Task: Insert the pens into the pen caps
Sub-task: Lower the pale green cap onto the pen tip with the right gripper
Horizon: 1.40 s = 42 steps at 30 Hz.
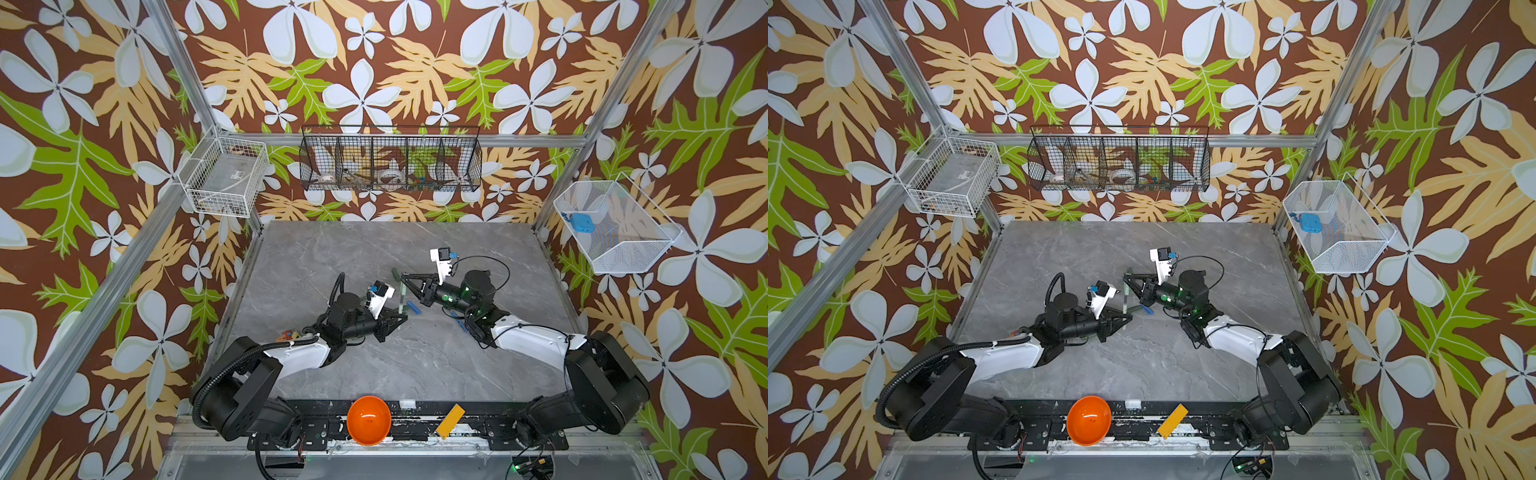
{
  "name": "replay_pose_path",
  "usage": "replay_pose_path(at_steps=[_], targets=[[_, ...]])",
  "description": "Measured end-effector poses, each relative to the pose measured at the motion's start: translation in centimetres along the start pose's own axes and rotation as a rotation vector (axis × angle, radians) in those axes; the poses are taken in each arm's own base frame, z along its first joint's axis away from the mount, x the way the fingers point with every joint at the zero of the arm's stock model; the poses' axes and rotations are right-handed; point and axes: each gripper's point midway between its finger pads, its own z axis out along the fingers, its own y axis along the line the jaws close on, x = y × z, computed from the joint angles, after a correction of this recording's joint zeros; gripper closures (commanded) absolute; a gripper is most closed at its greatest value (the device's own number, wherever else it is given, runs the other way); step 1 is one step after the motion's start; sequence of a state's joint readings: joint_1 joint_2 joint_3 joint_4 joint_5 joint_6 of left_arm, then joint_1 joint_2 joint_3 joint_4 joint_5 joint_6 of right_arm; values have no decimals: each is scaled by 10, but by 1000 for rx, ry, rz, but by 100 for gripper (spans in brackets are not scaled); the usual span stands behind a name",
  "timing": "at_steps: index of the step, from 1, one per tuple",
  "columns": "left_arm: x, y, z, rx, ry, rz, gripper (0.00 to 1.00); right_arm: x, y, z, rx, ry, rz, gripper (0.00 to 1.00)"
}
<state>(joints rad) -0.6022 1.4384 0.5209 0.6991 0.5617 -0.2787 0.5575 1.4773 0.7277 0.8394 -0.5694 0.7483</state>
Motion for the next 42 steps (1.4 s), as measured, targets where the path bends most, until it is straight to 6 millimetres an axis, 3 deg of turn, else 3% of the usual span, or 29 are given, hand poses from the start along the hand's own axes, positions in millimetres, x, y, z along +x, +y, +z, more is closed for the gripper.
replay_pose_path(at_steps=[13,31,38,42], targets=[[1,0,0,-1,3,-1,100,2,3,2,-18,4,25,88],[1,1,-3,-16,-1,-3,100,19,-3,2,99,109,-105,87],[-7,-2,-5,-14,-26,12,100,27,-1,-3,82,118,-85,58],[-10,-3,-6,-16,-38,19,100,20,12,-12,87,132,-132,46]])
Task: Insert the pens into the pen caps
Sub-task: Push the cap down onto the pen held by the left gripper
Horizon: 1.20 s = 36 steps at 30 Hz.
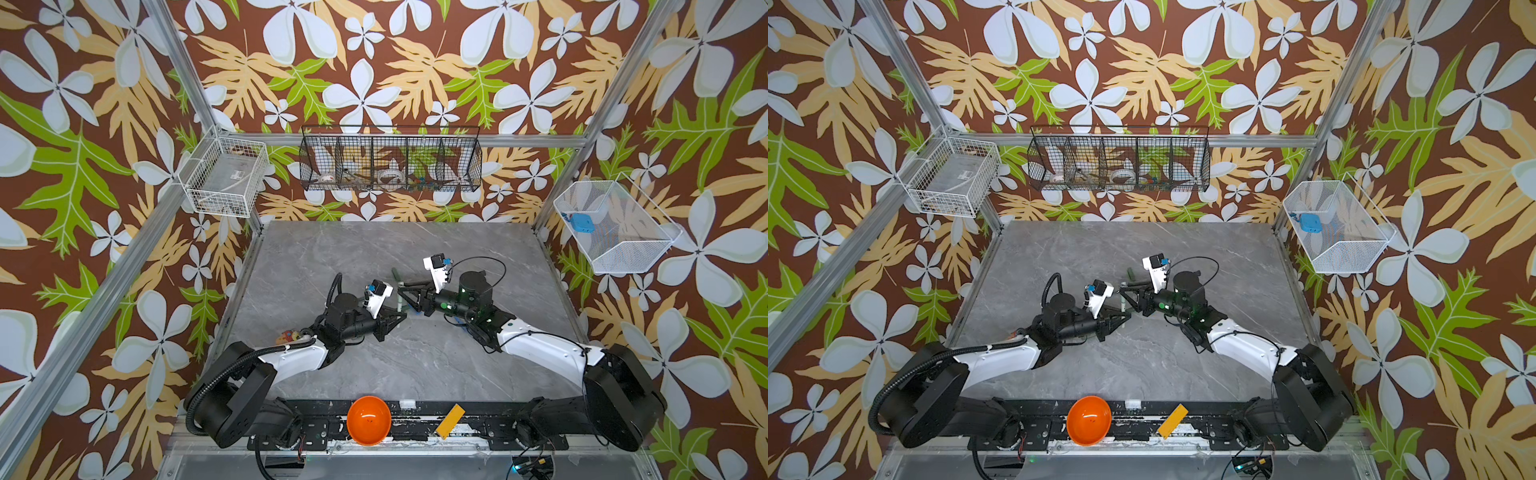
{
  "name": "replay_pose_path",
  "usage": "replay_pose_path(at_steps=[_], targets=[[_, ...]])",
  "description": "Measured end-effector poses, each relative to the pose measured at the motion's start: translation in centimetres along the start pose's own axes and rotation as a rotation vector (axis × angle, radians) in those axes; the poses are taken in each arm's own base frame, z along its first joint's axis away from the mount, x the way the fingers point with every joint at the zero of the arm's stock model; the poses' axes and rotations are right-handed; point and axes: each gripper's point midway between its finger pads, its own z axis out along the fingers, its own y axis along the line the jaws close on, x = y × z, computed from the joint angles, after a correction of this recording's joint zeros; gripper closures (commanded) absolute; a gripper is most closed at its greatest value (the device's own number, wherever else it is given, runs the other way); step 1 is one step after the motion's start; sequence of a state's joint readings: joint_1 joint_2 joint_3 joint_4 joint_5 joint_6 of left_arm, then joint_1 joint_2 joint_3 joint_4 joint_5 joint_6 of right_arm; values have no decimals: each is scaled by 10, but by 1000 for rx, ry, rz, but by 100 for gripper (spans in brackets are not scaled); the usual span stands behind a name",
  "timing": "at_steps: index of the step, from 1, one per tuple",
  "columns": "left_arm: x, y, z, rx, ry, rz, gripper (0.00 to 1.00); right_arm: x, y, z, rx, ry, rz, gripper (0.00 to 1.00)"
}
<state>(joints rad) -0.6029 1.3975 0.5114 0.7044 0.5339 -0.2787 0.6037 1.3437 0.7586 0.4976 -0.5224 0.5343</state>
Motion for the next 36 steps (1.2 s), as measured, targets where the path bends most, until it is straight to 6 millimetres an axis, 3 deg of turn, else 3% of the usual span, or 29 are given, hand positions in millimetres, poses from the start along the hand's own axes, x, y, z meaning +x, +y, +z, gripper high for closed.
replay_pose_path(at_steps=[5,8,23,30,36], targets=[[-3,2,0,-14,-3,17,100,-17,16,-17,9,3,-79,45],[-5,3,-1,-29,-6,21,100,-18,12,-19,32,27,-78,46],[-7,1,-3,-27,-7,43,100,-10,-3,13,18,151,-53,55],[-7,1,-3,-27,-8,44,100,-6,0,21,-31,167,-31,65],[-9,0,-4,-25,-13,47,100,-6,7,23,-76,167,-32,85]])
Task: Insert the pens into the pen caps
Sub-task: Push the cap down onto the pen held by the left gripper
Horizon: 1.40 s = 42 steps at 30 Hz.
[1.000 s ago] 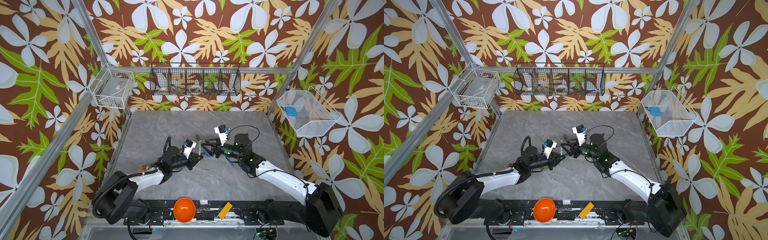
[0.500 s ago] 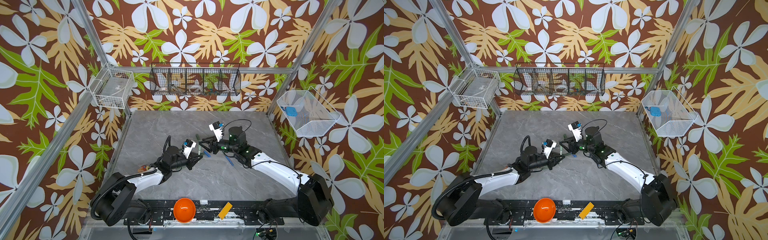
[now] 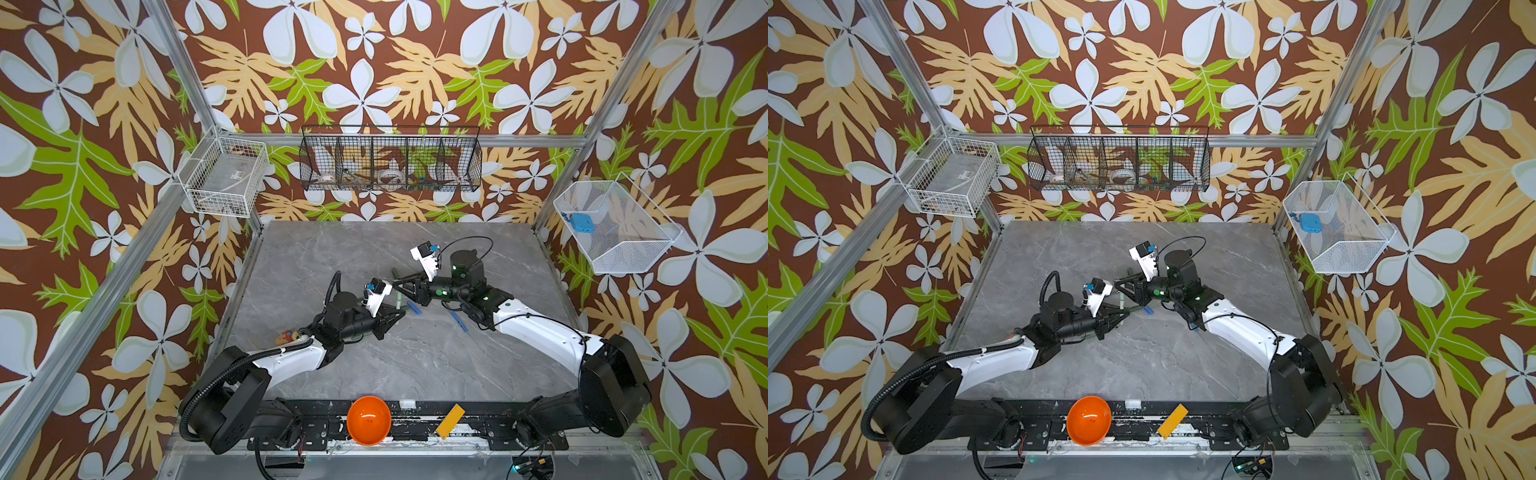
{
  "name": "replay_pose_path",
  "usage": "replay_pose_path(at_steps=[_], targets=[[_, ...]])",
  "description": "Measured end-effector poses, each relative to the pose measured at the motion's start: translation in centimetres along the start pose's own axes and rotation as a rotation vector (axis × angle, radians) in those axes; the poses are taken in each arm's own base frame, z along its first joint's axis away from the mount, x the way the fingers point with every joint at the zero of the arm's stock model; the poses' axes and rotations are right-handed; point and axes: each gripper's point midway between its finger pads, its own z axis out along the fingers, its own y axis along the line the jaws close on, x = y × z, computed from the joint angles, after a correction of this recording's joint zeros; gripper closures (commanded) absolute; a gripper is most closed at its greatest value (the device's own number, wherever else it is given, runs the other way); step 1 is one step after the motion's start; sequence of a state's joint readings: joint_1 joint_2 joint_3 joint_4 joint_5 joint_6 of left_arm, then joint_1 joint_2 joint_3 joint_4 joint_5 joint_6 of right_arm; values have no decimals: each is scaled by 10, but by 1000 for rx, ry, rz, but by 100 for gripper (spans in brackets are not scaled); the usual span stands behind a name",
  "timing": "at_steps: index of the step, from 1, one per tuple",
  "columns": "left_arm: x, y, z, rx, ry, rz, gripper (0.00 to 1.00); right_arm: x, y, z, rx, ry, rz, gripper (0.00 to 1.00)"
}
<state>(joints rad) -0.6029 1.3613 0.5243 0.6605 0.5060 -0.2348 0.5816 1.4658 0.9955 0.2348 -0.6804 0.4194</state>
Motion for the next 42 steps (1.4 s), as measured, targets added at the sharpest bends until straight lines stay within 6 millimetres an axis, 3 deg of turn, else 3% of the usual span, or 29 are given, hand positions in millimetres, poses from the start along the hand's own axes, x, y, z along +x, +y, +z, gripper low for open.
replay_pose_path(at_steps=[6,11,21,27,34,40,41,42], targets=[[1,0,0,-4,11,-14,100,2,0,1,-9,-2,-5,99],[-10,2,-2,-30,-5,-21,100,-3,3,-1,-25,-18,-19,100],[-66,-2,2,-59,-121,63,100,-44,14,-17,-7,-152,-143,100],[-90,-4,-1,-64,-164,125,100,-55,19,-24,-4,-219,-198,100],[-80,-3,0,-70,-55,85,100,-50,15,-24,4,-228,-176,100],[-85,-6,1,-39,-67,109,100,-58,19,-28,7,-228,-186,100],[-87,-8,0,-29,-85,124,100,-60,20,-31,4,-229,-195,97],[-88,-10,0,-21,-95,139,100,-61,22,-34,-2,-227,-196,78]])
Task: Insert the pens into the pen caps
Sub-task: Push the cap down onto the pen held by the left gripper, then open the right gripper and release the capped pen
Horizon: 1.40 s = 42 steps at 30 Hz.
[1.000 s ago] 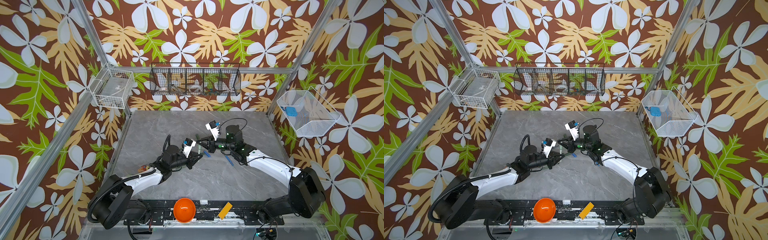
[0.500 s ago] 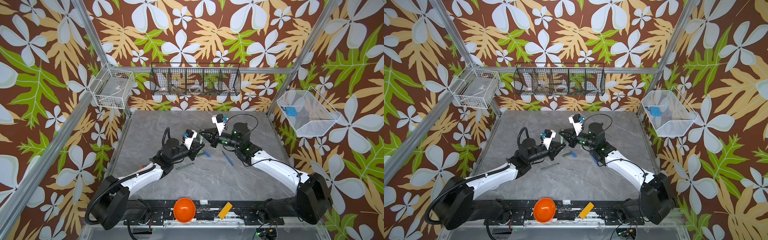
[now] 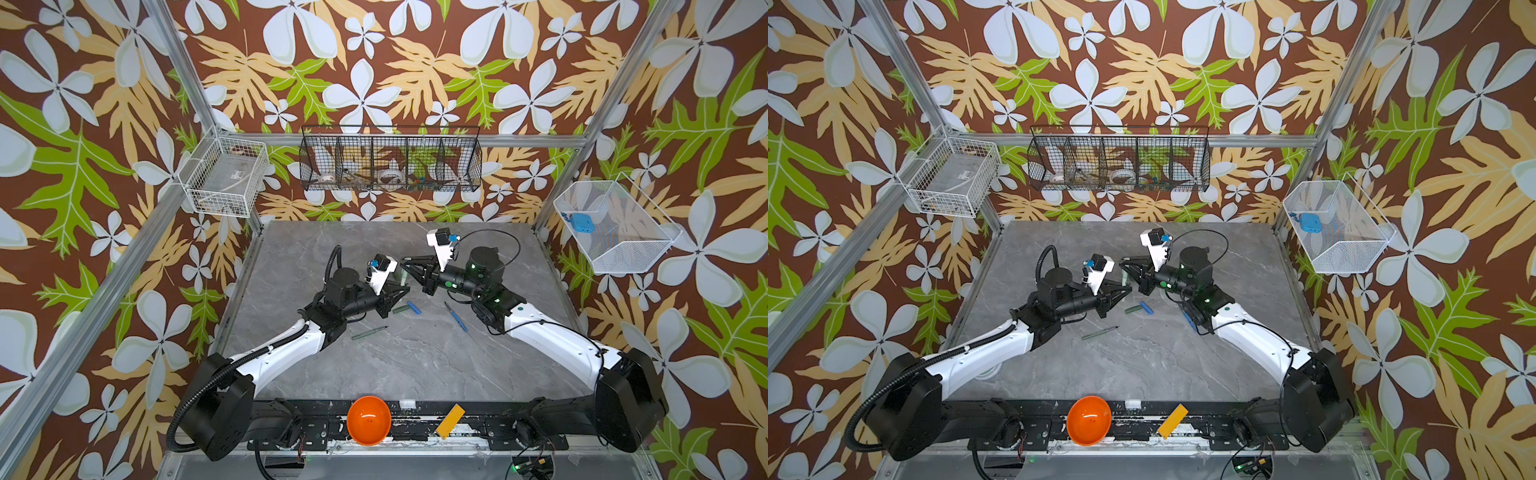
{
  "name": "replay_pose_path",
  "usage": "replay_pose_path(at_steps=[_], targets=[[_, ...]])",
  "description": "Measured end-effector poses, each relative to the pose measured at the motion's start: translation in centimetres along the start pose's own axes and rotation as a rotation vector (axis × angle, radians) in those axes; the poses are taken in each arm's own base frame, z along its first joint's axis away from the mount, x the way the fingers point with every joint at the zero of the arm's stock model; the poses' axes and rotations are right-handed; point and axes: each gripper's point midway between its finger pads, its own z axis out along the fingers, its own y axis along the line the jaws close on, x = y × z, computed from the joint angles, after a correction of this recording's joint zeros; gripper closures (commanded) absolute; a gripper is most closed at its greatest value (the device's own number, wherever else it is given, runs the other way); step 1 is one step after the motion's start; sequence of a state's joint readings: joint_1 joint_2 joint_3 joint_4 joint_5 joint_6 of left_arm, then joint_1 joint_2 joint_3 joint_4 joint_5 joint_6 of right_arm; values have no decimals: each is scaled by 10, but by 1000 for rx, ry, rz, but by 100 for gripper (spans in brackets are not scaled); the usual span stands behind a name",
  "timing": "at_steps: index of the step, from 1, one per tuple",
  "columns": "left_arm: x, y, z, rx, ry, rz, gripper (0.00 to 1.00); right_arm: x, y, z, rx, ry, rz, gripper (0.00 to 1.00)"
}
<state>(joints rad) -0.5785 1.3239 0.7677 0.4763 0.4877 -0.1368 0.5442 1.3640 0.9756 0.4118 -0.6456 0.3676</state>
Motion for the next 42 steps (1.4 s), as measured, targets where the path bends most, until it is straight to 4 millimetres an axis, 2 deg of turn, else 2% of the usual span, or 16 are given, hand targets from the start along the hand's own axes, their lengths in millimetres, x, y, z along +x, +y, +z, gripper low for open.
replay_pose_path(at_steps=[1,2,5,7,11,17,25,32,37,39,42], targets=[[0,-2,0,9,-6,10,100,-1,0,-4,-3,5,6,65],[0,-3,-1,17,-15,19,100,-2,-1,-8,-5,10,12,59],[-17,1,-7,-17,-103,49,100,11,-9,-25,11,79,88,47],[-11,1,-8,-14,-108,45,100,8,-9,-33,12,88,100,45],[11,2,-9,-15,-68,6,100,5,0,-36,-19,114,82,42],[14,0,-8,0,-66,-11,100,15,-5,-28,-29,169,106,42],[18,-3,-5,28,-50,-38,100,14,5,-11,-87,196,84,45],[17,-6,-2,50,-45,-44,100,9,12,-5,-116,198,57,52],[16,-7,-2,56,-43,-44,100,14,14,1,-126,223,51,58],[14,-7,-1,58,-44,-43,100,15,12,3,-120,227,45,66],[12,-8,0,63,-46,-42,100,15,12,4,-114,230,35,82]])
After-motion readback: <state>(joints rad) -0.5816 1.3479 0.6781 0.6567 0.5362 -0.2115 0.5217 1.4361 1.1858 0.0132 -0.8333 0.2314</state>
